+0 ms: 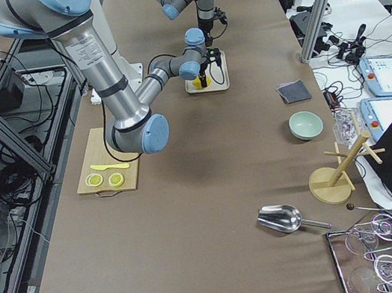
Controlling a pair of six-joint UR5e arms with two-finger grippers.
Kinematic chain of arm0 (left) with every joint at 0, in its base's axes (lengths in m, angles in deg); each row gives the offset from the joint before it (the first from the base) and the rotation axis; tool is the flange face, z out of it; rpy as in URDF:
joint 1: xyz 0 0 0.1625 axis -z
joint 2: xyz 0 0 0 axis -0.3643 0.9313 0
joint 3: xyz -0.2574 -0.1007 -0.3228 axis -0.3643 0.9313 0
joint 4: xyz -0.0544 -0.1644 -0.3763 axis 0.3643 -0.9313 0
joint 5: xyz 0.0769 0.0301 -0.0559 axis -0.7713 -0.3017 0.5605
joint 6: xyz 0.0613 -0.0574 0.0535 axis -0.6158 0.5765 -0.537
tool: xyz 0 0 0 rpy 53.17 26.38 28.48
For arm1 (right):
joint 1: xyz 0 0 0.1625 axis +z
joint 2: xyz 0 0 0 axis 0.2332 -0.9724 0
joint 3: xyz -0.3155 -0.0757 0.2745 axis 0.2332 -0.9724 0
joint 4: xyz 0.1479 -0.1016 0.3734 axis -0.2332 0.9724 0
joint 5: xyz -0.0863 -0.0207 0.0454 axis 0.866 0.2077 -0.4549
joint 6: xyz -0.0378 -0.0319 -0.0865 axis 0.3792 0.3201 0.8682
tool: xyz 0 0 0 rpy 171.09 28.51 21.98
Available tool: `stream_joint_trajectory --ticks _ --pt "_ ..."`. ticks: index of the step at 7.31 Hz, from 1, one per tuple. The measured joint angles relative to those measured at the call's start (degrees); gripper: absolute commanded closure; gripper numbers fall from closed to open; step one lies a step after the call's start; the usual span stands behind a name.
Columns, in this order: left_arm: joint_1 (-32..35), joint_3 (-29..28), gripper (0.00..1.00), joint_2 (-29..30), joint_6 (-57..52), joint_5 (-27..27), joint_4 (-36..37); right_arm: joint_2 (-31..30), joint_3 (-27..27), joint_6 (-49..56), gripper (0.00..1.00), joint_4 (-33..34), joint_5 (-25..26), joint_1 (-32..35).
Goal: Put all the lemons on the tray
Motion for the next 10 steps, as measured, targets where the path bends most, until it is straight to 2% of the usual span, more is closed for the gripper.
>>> stream_joint_trajectory --ticks 1,2,3,5,7,8,10 --pt "-0.33 -0.99 0.51 -0.1 0.83 -0.38 -1.67 -0.2 0.35 -0.06 0.04 0.2 -1.82 1.57" --pt "-0.66 -1.91 0.08 -0.16 1.48 -0.59 -3.21 -0.76 0.72 -0.11 0.06 0.49 -4.7 3.66" --pt "-0.85 -2.32 0.02 -0.22 1.75 -0.66 -3.92 -2.13 1.28 -0.16 0.06 0.78 -8.3 5.86" --pt "-0.78 -1.62 0.02 -0.25 1.79 -0.56 -3.9 -5.28 2.78 -0.17 0.06 2.87 -16.52 10.39" --pt "1.34 2.9 0.02 -0.76 0.1 0.14 0.67 -9.83 6.0 -0.06 0.06 4.76 -22.0 13.99" --pt "3.47 7.12 0.02 -3.2 -4.67 1.06 4.17 -12.67 7.99 -0.04 0.05 5.66 -24.97 15.76" --pt "9.79 15.1 0.02 -12.66 -18.33 2.89 7.52 -18.77 13.11 1.24 0.05 8.65 -29.75 18.68"
